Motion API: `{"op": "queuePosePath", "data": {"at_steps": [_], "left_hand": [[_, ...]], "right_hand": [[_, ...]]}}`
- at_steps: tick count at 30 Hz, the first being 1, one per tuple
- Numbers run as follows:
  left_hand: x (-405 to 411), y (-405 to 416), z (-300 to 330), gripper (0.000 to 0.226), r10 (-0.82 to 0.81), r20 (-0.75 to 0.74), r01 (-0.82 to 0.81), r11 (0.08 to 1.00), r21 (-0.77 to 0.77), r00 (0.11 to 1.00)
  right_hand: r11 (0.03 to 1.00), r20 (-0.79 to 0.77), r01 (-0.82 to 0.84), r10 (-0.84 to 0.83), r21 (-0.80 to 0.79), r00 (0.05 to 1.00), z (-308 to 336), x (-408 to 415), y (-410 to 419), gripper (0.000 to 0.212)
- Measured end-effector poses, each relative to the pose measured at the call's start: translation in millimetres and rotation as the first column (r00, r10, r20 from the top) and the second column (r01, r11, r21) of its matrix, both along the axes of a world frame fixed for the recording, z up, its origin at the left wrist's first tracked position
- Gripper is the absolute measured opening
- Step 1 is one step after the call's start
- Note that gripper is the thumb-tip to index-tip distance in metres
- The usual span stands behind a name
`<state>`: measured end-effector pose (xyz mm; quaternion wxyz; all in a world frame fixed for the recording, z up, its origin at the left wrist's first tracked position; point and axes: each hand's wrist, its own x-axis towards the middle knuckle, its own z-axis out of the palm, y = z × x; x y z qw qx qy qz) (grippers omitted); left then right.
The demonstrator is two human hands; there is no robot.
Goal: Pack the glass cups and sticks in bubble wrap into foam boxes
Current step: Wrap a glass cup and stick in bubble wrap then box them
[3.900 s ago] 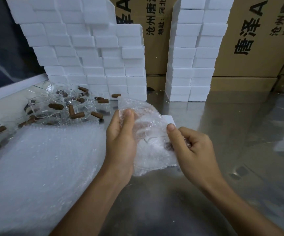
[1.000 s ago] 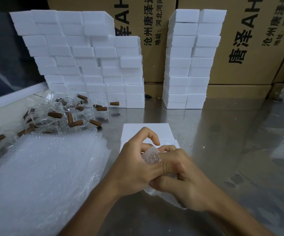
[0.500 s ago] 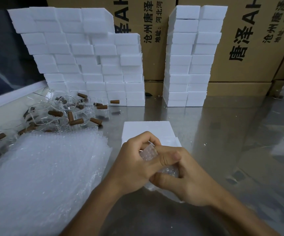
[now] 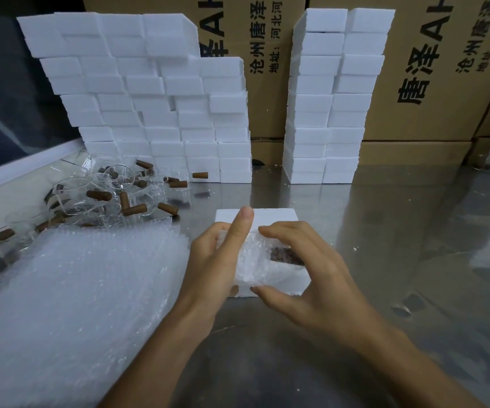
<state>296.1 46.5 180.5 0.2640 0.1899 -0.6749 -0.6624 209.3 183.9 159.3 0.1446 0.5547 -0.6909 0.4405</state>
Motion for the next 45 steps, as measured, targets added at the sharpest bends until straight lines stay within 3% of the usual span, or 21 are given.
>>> {"op": "queuePosePath", "data": {"at_steps": [4, 9, 12, 16, 24, 28, 30, 34, 38, 42, 45], "left_hand": [[5, 0, 3, 0.067, -0.164, -0.037, 0.168, 0.972, 0.166, 0.986], [8, -2, -1, 0.055, -0.266, -0.144, 0.292, 0.935, 0.203, 0.953], [9, -9, -1, 0.053, -0.373, -0.267, 0.435, 0.869, 0.235, 0.889], [10, -16, -1, 0.061, -0.496, -0.313, 0.564, 0.805, 0.184, 0.810], [8, -15, -4, 0.070, -0.440, -0.238, 0.468, 0.881, 0.075, 0.866], [5, -14, -6, 0.044, -0.309, -0.143, 0.310, 0.950, -0.015, 0.940], [3, -14, -8, 0.043, -0.269, -0.122, 0.268, 0.963, -0.028, 0.955], [5, -19, -10, 0.043, -0.291, -0.142, 0.291, 0.956, -0.022, 0.946], [8, -28, -10, 0.061, -0.333, -0.142, 0.317, 0.941, -0.121, 0.932], [7, -25, -7, 0.064, -0.285, -0.150, 0.247, 0.942, -0.227, 0.947], [7, -21, -8, 0.069, -0.191, -0.131, 0.129, 0.916, -0.380, 0.973]], "right_hand": [[0.997, 0.060, -0.011, 0.016, -0.077, 0.998, 4, 0, 2, 0.063], [0.994, 0.236, 0.009, 0.017, -0.107, 0.972, 11, 2, 5, 0.060], [0.983, 0.437, -0.049, 0.123, -0.176, 0.891, 18, 2, 9, 0.057], [0.972, 0.588, -0.065, 0.190, -0.228, 0.786, 22, -2, 10, 0.054], [0.968, 0.790, -0.075, 0.240, -0.241, 0.563, 17, -10, 9, 0.051], [0.972, 0.843, -0.053, 0.223, -0.227, 0.489, 14, -13, 8, 0.054], [0.976, 0.856, -0.031, 0.205, -0.216, 0.475, 13, -13, 7, 0.058], [0.973, 0.831, -0.045, 0.218, -0.228, 0.511, 15, -10, 7, 0.055], [0.986, 0.722, -0.060, 0.153, -0.153, 0.675, 20, -12, 14, 0.065], [0.989, 0.610, -0.082, 0.139, -0.122, 0.780, 23, -17, 19, 0.070], [0.999, 0.510, -0.032, 0.036, -0.018, 0.859, 22, -19, 21, 0.072]]}}
